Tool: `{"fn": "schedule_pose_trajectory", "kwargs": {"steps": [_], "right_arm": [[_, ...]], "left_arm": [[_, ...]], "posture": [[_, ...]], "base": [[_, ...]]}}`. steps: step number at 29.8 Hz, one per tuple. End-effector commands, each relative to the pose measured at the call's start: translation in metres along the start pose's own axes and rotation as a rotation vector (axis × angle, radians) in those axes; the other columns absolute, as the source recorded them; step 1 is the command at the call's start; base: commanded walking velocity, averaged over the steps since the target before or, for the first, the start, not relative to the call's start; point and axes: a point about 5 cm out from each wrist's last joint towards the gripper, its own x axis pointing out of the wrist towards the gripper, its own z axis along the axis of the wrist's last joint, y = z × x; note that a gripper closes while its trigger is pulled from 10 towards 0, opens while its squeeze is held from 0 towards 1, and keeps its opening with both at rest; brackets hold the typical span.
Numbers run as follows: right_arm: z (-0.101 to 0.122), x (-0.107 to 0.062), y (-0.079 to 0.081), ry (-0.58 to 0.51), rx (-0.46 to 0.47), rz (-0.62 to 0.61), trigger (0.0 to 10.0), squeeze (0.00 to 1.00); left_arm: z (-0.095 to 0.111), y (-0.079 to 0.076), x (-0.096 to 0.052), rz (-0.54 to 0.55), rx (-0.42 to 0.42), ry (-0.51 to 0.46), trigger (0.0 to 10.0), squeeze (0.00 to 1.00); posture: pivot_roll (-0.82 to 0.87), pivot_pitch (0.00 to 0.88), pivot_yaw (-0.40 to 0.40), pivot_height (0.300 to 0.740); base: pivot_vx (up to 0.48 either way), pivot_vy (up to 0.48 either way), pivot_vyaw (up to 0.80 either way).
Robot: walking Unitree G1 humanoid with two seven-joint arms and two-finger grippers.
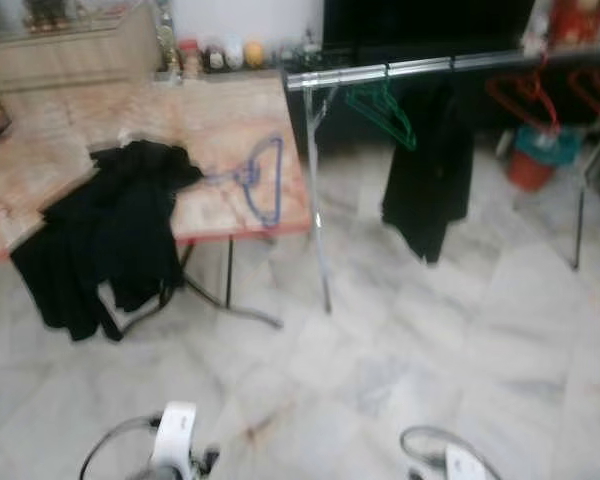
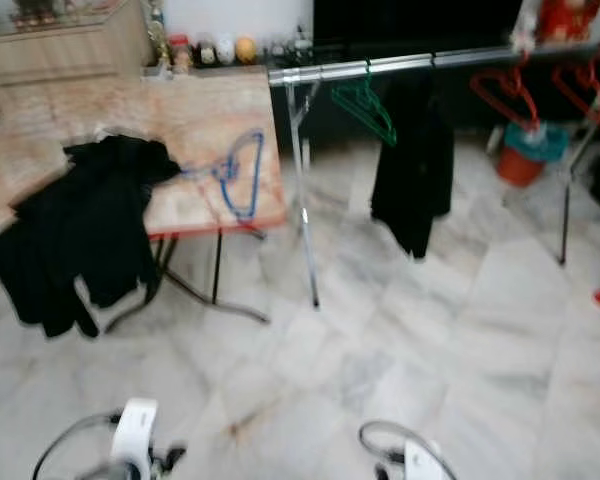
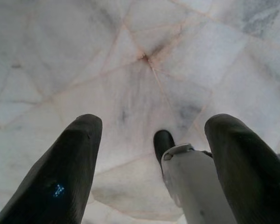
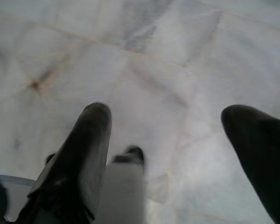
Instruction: Hang hanger
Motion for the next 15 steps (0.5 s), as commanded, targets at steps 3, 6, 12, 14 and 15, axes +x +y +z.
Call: {"fn": "schedule_pose_trajectory", "kwargs": {"steps": [3, 6, 12, 14, 15], "right_arm": [[-0.0013, -0.0005, -0.0054, 0.006, -0.007, -0.013, 10.0, 0.0], [-0.0012, -0.0004, -0.0054, 0.006, -0.004, -0.013, 10.0, 0.0], [-0.0015, -0.0006, -0.005, 0.005, 0.002, -0.014, 10.0, 0.0], [-0.0016, -0.0006, -0.0047, 0.005, 0.003, -0.014, 10.0, 0.0], [-0.0016, -0.0006, -0.0046, 0.005, 0.003, -0.013, 10.0, 0.0]], "left_arm": [[0.0022, -0.0011, 0.0008, 0.001, -0.002, -0.002, 10.0, 0.0], [0.002, -0.0015, 0.0008, 0.0, -0.003, -0.001, 10.0, 0.0], [0.001, -0.001, 0.0006, 0.002, -0.003, 0.002, 10.0, 0.0], [0.0011, -0.0005, 0.0005, 0.002, -0.002, 0.002, 10.0, 0.0], [0.0011, -0.0004, 0.0005, 0.003, -0.002, 0.002, 10.0, 0.0]], "posture": [[-0.02, 0.01, 0.059, 0.74], [-0.02, 0.011, 0.058, 0.74], [-0.02, 0.011, 0.061, 0.74], [-0.02, 0.009, 0.062, 0.74], [-0.02, 0.009, 0.062, 0.74]], "base": [[0.0, -0.379, 0.0], [0.0, -0.375, 0.0], [0.0, -0.374, 0.0], [0.0, -0.375, 0.0], [0.0, -0.375, 0.0]]}}
